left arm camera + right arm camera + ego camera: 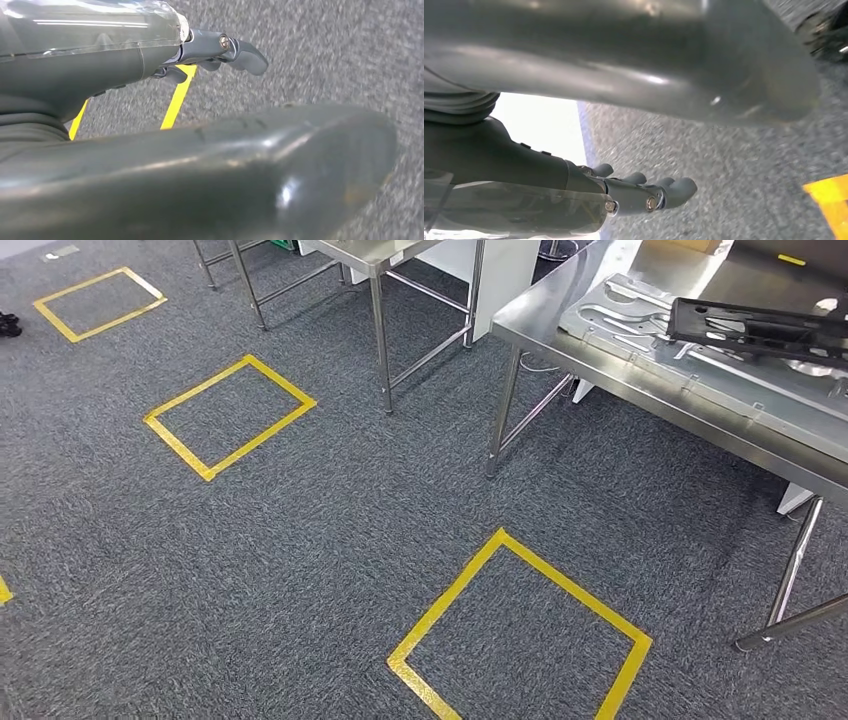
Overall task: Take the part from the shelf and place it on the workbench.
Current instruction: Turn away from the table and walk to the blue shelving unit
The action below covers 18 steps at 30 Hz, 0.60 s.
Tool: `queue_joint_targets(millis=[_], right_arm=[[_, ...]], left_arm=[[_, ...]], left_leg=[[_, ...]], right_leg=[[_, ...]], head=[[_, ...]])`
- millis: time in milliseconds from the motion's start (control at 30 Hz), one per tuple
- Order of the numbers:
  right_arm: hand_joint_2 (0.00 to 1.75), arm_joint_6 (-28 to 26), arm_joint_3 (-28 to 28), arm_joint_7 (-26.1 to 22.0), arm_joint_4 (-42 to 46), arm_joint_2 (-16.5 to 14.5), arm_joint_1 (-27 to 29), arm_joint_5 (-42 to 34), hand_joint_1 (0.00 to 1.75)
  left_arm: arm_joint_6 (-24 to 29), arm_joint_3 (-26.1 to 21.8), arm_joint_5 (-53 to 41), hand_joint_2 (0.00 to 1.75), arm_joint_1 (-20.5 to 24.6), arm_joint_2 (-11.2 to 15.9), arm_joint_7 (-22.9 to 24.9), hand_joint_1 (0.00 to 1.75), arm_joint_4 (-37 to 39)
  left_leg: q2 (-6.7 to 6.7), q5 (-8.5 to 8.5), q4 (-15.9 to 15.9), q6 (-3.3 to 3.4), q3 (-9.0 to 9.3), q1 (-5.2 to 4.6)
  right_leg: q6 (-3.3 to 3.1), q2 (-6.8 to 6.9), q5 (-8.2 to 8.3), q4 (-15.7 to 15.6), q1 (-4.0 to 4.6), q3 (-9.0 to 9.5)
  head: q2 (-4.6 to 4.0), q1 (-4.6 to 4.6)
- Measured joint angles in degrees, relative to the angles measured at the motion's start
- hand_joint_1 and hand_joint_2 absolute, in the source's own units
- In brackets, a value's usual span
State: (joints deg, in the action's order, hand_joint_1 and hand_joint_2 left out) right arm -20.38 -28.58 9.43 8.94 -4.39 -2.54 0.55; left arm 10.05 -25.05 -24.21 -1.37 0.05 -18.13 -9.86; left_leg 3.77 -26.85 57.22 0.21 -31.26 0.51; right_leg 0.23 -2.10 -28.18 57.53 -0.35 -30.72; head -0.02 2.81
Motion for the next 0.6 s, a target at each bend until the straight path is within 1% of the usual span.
queue_joint_targets(millis=[33, 67, 100, 133, 167, 200, 233, 267, 300, 333, 367, 400, 433, 467, 533, 567, 600], right_arm=[[0.00, -0.3, 0.1, 0.2, 0.0, 0.0, 0.0, -0.2, 0.00], [0.00, -0.8, 0.2, 0.3, 0.0, 0.0, 0.1, -0.4, 0.00], [0.00, -1.4, 0.3, 0.3, 0.0, 0.0, 0.2, -0.8, 0.00], [0.00, -2.0, 0.5, 0.2, 0.0, -0.1, 0.4, -1.1, 0.00], [0.00, -2.6, 0.7, 0.1, 0.0, -0.1, 0.5, -1.5, 0.00], [0.00, -3.0, 0.9, -0.1, 0.0, 0.0, 0.7, -1.8, 0.00], [0.00, -3.5, 1.2, -0.4, -0.1, 0.1, 0.8, -2.2, 0.00], [0.00, -3.9, 1.5, -0.7, -0.1, 0.2, 0.9, -2.4, 0.00], [0.00, -4.2, 1.8, -0.9, -0.1, 0.4, 0.9, -2.5, 0.00], [0.00, -4.5, 1.9, -1.0, -0.1, 0.6, 0.9, -2.4, 0.00], [0.00, -4.7, 2.0, -1.0, -0.1, 0.8, 0.9, -2.3, 0.00], [0.00, -4.9, 2.0, -1.0, -0.1, 1.1, 0.9, -2.2, 0.00], [0.00, -5.1, 2.1, -1.0, -0.1, 1.4, 0.9, -2.0, 0.00], [0.00, -5.3, 2.1, -1.0, -0.2, 1.8, 0.9, -1.7, 0.00], [0.00, -6.0, 2.1, -1.4, -0.2, 2.6, 0.9, -0.9, 0.00], [0.00, -6.3, 2.1, -1.7, -0.2, 3.1, 0.8, -0.5, 0.00], [0.00, -6.5, 2.0, -2.0, -0.2, 3.5, 0.8, -0.2, 0.00]], left_arm=[[-0.3, 0.1, -0.2, 0.00, 0.0, -0.1, 0.0, 0.00, 0.0], [-0.6, 0.2, -0.5, 0.00, 0.0, -0.1, 0.1, 0.00, 0.0], [-0.8, 0.4, -0.9, 0.00, 0.0, -0.2, 0.4, 0.00, 0.0], [-1.0, 0.7, -1.4, 0.00, 0.1, -0.4, 0.7, 0.00, 0.0], [-1.2, 1.0, -1.8, 0.00, 0.3, -0.5, 1.0, 0.00, 0.0], [-1.3, 1.3, -2.1, 0.00, 0.5, -0.7, 1.4, 0.00, 0.0], [-1.3, 1.5, -2.2, 0.00, 0.7, -1.0, 1.6, 0.00, 0.0], [-1.4, 1.6, -2.3, 0.00, 0.9, -1.3, 1.7, 0.00, 0.0], [-1.4, 1.7, -2.2, 0.00, 1.0, -1.7, 1.7, 0.00, 0.0], [-1.5, 1.8, -2.0, 0.00, 1.1, -2.0, 1.6, 0.00, 0.0], [-1.5, 1.8, -1.8, 0.00, 1.2, -2.3, 1.5, 0.00, 0.0], [-1.6, 1.8, -1.6, 0.00, 1.5, -2.6, 1.4, 0.00, 0.0], [-1.8, 1.8, -1.5, 0.00, 1.7, -2.9, 1.3, 0.00, 0.0], [-1.9, 1.8, -1.4, 0.00, 1.9, -3.2, 1.2, 0.00, 0.0], [-2.0, 1.8, -1.3, 0.00, 1.9, -3.6, 1.1, 0.00, 0.0], [-1.8, 1.8, -1.3, 0.00, 1.8, -3.9, 1.2, 0.00, 0.0], [-1.4, 1.8, -1.2, 0.00, 1.7, -4.1, 1.4, 0.00, 0.0]], left_leg=[[0.24, 0.02, -0.1, -0.37, -0.08, 0.06], [0.00, -0.20, 0.2, -0.68, -0.18, 0.08], [-0.58, -0.91, 1.2, -0.94, -0.60, 0.07], [-1.38, -2.32, 3.5, -1.18, -1.58, 0.09], [-2.30, -4.23, 6.9, -1.36, -3.10, 0.14], [-2.85, -6.22, 11.0, -1.53, -4.99, 0.18], [-3.14, -7.59, 14.5, -1.66, -6.60, 0.22], [-3.29, -7.85, 16.2, -1.70, -7.34, 0.24], [-3.41, -7.01, 15.7, -1.65, -6.96, 0.23], [-3.57, -5.32, 12.9, -1.51, -5.44, 0.23], [-4.03, -3.40, 8.7, -1.26, -3.18, 0.20], [-4.59, -2.08, 4.8, -0.93, -1.17, 0.04], [-4.99, -1.27, 1.9, -0.57, 0.26, -0.12], [-5.26, -1.06, 0.4, -0.23, 0.93, -0.31], [-4.81, -1.04, 0.0, 0.38, 0.81, -0.46], [-4.59, -0.84, -0.2, 0.72, 0.88, -0.39], [-4.38, -0.59, -0.5, 1.09, 0.98, -0.28]], right_leg=[[-0.32, 0.32, 0.09, -0.1, -0.03, 0.01], [-0.70, 0.67, 0.22, -0.3, -0.10, 0.12], [-1.10, 1.06, 0.35, -0.6, -0.22, 0.23], [-1.45, 1.50, 0.44, -0.8, -0.32, 0.31], [-1.69, 1.95, 0.44, -0.9, -0.27, 0.35], [-1.85, 2.42, 0.41, -0.8, -0.18, 0.31], [-1.89, 2.91, 0.37, -0.8, -0.09, 0.27], [-1.90, 3.35, 0.34, -0.7, -0.02, 0.25], [-1.88, 3.72, 0.30, -0.7, 0.03, 0.25], [-1.82, 4.04, 0.23, -0.6, 0.06, 0.31], [-1.72, 4.35, 0.16, -0.5, 0.11, 0.41], [-1.51, 4.64, 0.05, -0.4, 0.24, 0.49], [-1.26, 4.88, -0.03, -0.4, 0.36, 0.55], [-0.96, 5.10, -0.07, -0.3, 0.44, 0.59], [-0.31, 5.46, -0.04, -0.4, 0.45, 0.69], [0.03, 5.35, -0.23, -0.2, 0.34, 0.70], [0.35, 4.86, -0.97, 0.7, 0.26, 0.37]], head=[[0.00, 0.01], [0.00, 0.01], [0.00, 0.01], [0.00, 0.01], [0.00, 0.02], [0.00, 0.02], [0.00, 0.02], [0.00, 0.02], [0.00, 0.02], [0.00, 0.02], [0.00, 0.02], [0.00, 0.02], [-0.01, 0.02], [-0.01, 0.01], [-0.01, 0.01], [0.00, 0.01], [0.00, 0.00]])
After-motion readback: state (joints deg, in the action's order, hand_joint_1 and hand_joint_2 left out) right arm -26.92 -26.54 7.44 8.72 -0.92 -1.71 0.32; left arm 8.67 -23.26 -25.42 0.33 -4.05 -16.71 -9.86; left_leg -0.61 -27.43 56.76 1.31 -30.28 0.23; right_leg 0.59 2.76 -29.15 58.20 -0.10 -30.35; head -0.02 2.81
